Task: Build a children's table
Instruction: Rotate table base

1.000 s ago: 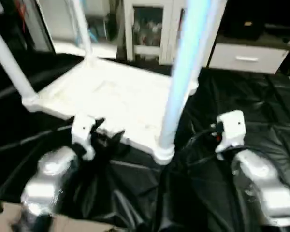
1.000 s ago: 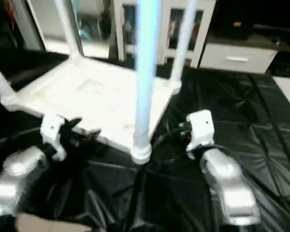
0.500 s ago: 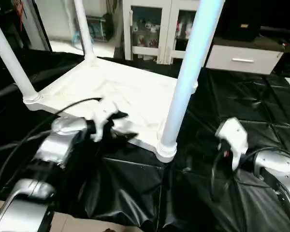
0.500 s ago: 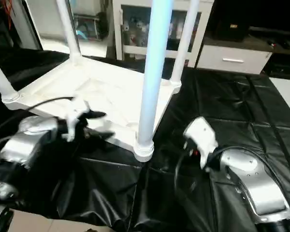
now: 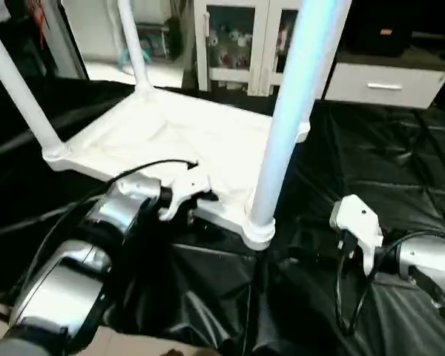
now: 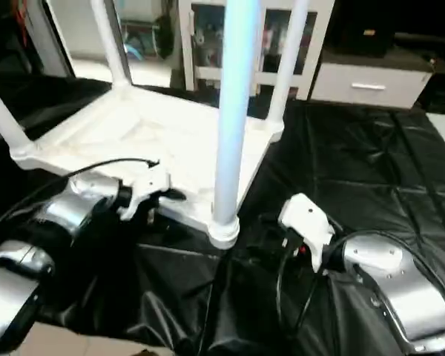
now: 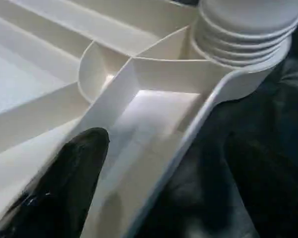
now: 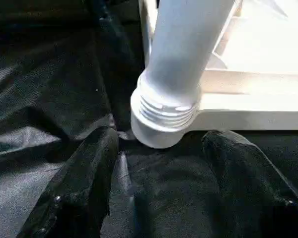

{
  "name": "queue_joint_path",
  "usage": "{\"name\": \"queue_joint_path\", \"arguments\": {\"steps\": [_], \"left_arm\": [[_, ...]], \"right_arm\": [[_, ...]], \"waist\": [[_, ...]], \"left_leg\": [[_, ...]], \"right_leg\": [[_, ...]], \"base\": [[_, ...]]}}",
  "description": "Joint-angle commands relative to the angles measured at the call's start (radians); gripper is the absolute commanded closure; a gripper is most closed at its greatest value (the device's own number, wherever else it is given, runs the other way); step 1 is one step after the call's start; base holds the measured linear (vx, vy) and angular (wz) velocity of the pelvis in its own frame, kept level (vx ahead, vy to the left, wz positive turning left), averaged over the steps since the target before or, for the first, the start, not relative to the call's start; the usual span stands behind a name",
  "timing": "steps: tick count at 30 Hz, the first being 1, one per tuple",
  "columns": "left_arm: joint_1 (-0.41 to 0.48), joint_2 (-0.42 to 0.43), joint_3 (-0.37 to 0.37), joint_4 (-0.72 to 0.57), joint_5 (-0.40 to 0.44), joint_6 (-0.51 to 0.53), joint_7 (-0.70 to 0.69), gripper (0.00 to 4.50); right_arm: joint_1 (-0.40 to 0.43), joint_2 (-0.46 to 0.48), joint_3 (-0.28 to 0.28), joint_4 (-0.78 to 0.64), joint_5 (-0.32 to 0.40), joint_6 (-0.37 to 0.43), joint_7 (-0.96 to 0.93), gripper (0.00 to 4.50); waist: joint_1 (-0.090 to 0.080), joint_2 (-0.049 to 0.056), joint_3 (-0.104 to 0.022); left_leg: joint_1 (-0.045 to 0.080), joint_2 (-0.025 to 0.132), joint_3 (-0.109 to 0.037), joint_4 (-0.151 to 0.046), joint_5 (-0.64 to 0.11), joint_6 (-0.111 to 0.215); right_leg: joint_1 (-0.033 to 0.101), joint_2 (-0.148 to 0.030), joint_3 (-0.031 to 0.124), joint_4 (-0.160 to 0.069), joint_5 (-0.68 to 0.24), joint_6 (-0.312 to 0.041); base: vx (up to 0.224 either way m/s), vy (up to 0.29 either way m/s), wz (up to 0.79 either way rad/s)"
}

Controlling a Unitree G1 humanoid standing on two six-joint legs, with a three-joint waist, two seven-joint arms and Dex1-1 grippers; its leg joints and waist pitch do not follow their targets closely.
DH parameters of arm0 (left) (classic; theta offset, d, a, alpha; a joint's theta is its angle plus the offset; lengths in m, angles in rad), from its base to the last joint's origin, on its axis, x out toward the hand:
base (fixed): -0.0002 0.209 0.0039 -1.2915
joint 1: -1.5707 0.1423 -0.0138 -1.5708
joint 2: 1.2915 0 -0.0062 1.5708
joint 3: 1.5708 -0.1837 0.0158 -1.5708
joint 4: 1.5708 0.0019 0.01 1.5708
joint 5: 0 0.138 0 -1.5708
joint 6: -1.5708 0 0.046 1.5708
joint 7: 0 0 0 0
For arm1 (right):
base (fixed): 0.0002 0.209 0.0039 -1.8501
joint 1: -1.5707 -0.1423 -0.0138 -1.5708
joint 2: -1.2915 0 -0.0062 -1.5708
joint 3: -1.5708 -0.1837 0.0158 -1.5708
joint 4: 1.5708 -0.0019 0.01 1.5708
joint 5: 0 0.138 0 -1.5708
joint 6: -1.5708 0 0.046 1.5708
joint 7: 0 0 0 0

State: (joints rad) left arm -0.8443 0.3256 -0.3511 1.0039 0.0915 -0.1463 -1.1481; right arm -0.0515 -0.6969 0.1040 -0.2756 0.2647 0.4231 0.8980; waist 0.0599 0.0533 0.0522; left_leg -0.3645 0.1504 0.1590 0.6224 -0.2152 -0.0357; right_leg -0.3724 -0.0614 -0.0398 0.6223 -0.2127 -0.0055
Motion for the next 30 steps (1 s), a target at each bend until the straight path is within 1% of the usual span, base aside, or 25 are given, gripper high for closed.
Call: {"name": "queue_joint_path", "arguments": {"steps": [1,3,4,5,6,8,10,13,14,15,16,17,18,19,20,21,22,23,24,25,27,28,29,30], "left_arm": [[-0.03,-0.011,-0.021,0.044,0.033,-0.034,0.032,0.61],[-0.044,-0.02,-0.035,0.074,0.051,-0.052,0.04,0.83],[-0.052,-0.024,-0.039,0.095,0.062,-0.064,0.04,0.83],[-0.06,-0.027,-0.044,0.111,0.071,-0.072,0.038,1.02],[-0.067,-0.031,-0.047,0.13,0.082,-0.084,0.037,1.04],[-0.078,-0.037,-0.05,0.157,0.096,-0.102,0.037,1.15],[-0.082,-0.039,-0.051,0.168,0.101,-0.109,0.037,1.41],[-0.099,-0.047,-0.055,0.207,0.119,-0.133,0.043,1.47],[-0.101,-0.047,-0.058,0.212,0.122,-0.131,0.029,1.59],[-0.101,-0.047,-0.058,0.212,0.122,-0.131,0.029,1.59],[-0.106,-0.045,-0.062,0.222,0.127,-0.132,0.011,1.85],[-0.109,-0.046,-0.063,0.229,0.133,-0.135,0.009,1.87],[-0.111,-0.046,-0.064,0.237,0.141,-0.139,0.012,1.86],[-0.111,-0.046,-0.064,0.237,0.141,-0.139,0.012,1.94],[-0.112,-0.047,-0.063,0.241,0.144,-0.141,0.017,2.11],[-0.113,-0.05,-0.059,0.248,0.147,-0.144,0.027,2.32],[-0.113,-0.053,-0.057,0.252,0.151,-0.147,0.037,2.32],[-0.113,-0.055,-0.056,0.255,0.153,-0.148,0.044,2.29],[-0.112,-0.056,-0.057,0.259,0.157,-0.151,0.05,2.42],[-0.11,-0.057,-0.058,0.261,0.159,-0.153,0.052,2.42],[-0.109,-0.057,-0.059,0.264,0.16,-0.148,0.042,2.74],[-0.108,-0.055,-0.061,0.265,0.162,-0.147,0.032,2.76],[-0.108,-0.055,-0.062,0.266,0.164,-0.145,0.021,2.83],[-0.106,-0.054,-0.068,0.265,0.169,-0.143,0.009,2.98]], "right_arm": [[0.011,-0.012,-0.014,-0.025,-0.007,-0.005,0.0,1.41],[0.021,-0.014,-0.011,-0.035,-0.008,-0.003,-0.004,1.41],[0.024,-0.015,-0.009,-0.043,-0.007,0.0,-0.006,1.41],[0.028,-0.017,-0.008,-0.051,-0.004,0.004,-0.005,1.41],[0.033,-0.021,-0.005,-0.057,-0.005,0.003,-0.003,1.41],[0.038,-0.027,-0.003,-0.06,-0.007,-0.001,0.002,1.41],[0.039,-0.029,-0.004,-0.058,-0.009,-0.002,0.003,1.41],[0.035,-0.034,-0.006,-0.057,-0.009,-0.004,0.006,1.41],[0.034,-0.036,-0.004,-0.056,-0.011,-0.007,0.008,1.41],[0.034,-0.036,-0.004,-0.056,-0.011,-0.007,0.008,1.41],[0.029,-0.043,0.004,-0.059,-0.01,-0.006,0.017,1.41],[0.029,-0.045,0.007,-0.06,-0.009,-0.006,0.022,1.41],[0.026,-0.048,0.013,-0.059,-0.007,-0.009,0.03,1.41],[0.026,-0.048,0.013,-0.059,-0.007,-0.009,0.03,1.41],[0.023,-0.048,0.018,-0.057,-0.005,-0.011,0.035,1.41],[0.019,-0.046,0.024,-0.054,-0.005,-0.016,0.041,1.41],[0.013,-0.043,0.029,-0.049,-0.008,-0.018,0.042,1.41],[0.011,-0.042,0.032,-0.045,-0.01,-0.02,0.042,1.41],[0.005,-0.038,0.037,-0.041,-0.014,-0.021,0.041,1.41],[0.001,-0.035,0.04,-0.04,-0.016,-0.02,0.039,1.41],[-0.006,-0.031,0.044,-0.044,-0.018,-0.016,0.034,1.41],[-0.007,-0.03,0.044,-0.049,-0.014,-0.012,0.033,1.41],[-0.008,-0.03,0.042,-0.05,-0.013,-0.012,0.034,1.41],[-0.005,-0.031,0.041,-0.048,-0.013,-0.015,0.036,1.41]], "waist": [[0.0,-0.006,-0.063],[0.0,0.001,-0.065],[-0.001,0.0,-0.064],[-0.003,0.007,-0.063],[-0.005,0.011,-0.063],[-0.009,0.008,-0.062],[-0.01,0.008,-0.062],[-0.011,0.008,-0.062],[-0.011,0.004,-0.062],[-0.011,0.004,-0.062],[-0.012,-0.001,-0.061],[-0.011,-0.001,-0.061],[-0.012,-0.005,-0.061],[-0.011,-0.004,-0.061],[-0.011,-0.003,-0.061],[-0.011,-0.007,-0.061],[-0.011,-0.004,-0.061],[-0.011,-0.004,-0.061],[-0.012,-0.005,-0.06],[-0.011,-0.004,-0.06],[-0.012,-0.003,-0.06],[-0.012,-0.003,-0.06],[-0.013,-0.007,-0.06],[-0.012,-0.007,-0.061]], "left_leg": [[0.008,0.078,-0.029,-0.078,-0.16,0.069],[0.007,0.078,-0.03,-0.076,-0.143,0.076],[0.006,0.077,-0.029,-0.076,-0.138,0.081],[0.005,0.078,-0.031,-0.077,-0.14,0.082],[0.006,0.079,-0.031,-0.077,-0.147,0.082],[0.007,0.08,-0.031,-0.079,-0.165,0.079],[0.008,0.079,-0.031,-0.078,-0.175,0.076],[0.007,0.078,-0.03,-0.078,-0.173,0.079],[0.007,0.081,-0.031,-0.079,-0.166,0.083],[0.007,0.081,-0.031,-0.079,-0.166,0.083],[0.007,0.081,-0.03,-0.08,-0.161,0.089],[0.007,0.082,-0.029,-0.079,-0.156,0.092],[0.007,0.082,-0.029,-0.08,-0.154,0.095],[0.006,0.082,-0.029,-0.078,-0.149,0.099],[0.005,0.083,-0.029,-0.078,-0.144,0.103],[0.005,0.083,-0.029,-0.078,-0.144,0.105],[0.005,0.081,-0.029,-0.078,-0.142,0.107],[0.005,0.082,-0.03,-0.078,-0.143,0.106],[0.005,0.083,-0.029,-0.078,-0.145,0.106],[0.007,0.083,-0.029,-0.079,-0.148,0.103],[0.006,0.084,-0.029,-0.08,-0.15,0.1],[0.006,0.084,-0.03,-0.08,-0.15,0.1],[0.005,0.084,-0.029,-0.081,-0.145,0.102],[0.005,0.084,-0.029,-0.08,-0.142,0.104]], "right_leg": [[0.054,-0.099,0.052,-0.073,-0.004,-0.311],[0.055,-0.099,0.051,-0.071,0.0,-0.307],[0.053,-0.097,0.051,-0.074,-0.002,-0.304],[0.055,-0.097,0.05,-0.073,-0.01,-0.3],[0.053,-0.097,0.05,-0.075,-0.016,-0.299],[0.053,-0.097,0.05,-0.076,-0.026,-0.304],[0.053,-0.098,0.051,-0.079,-0.045,-0.305],[0.053,-0.097,0.051,-0.08,-0.05,-0.303],[0.052,-0.099,0.051,-0.079,-0.049,-0.304],[0.052,-0.099,0.051,-0.079,-0.049,-0.304],[0.051,-0.098,0.051,-0.079,-0.053,-0.302],[0.05,-0.1,0.051,-0.078,-0.057,-0.301],[0.049,-0.099,0.051,-0.08,-0.06,-0.299],[0.05,-0.101,0.051,-0.078,-0.058,-0.301],[0.049,-0.101,0.051,-0.079,-0.052,-0.301],[0.049,-0.101,0.05,-0.078,-0.049,-0.302],[0.048,-0.101,0.049,-0.078,-0.051,-0.302],[0.049,-0.101,0.05,-0.079,-0.054,-0.302],[0.048,-0.101,0.05,-0.079,-0.056,-0.301],[0.047,-0.101,0.05,-0.08,-0.065,-0.301],[0.048,-0.102,0.051,-0.08,-0.063,-0.301],[0.047,-0.102,0.051,-0.079,-0.058,-0.302],[0.048,-0.102,0.051,-0.079,-0.051,-0.302],[0.049,-0.102,0.051,-0.078,-0.047,-0.302]], "base": [[0.0,0.0,0.0],[0.0,0.0,0.0],[0.0,0.0,0.0],[0.0,0.0,0.0],[0.0,0.0,0.0],[0.0,0.0,0.0],[0.0,0.0,0.0],[0.0,0.0,0.0],[0.0,0.0,0.0],[0.0,0.0,0.0],[0.0,0.0,0.0],[0.0,0.0,0.0],[0.0,0.0,0.0],[0.0,0.0,0.0],[0.0,0.0,0.0],[0.0,0.0,0.0],[0.0,0.0,0.0],[0.0,0.0,0.0],[0.0,0.0,0.0],[0.0,0.0,0.0],[0.0,0.0,0.0],[0.0,0.0,0.0],[0.0,0.0,0.0],[0.0,0.0,0.0]]}}
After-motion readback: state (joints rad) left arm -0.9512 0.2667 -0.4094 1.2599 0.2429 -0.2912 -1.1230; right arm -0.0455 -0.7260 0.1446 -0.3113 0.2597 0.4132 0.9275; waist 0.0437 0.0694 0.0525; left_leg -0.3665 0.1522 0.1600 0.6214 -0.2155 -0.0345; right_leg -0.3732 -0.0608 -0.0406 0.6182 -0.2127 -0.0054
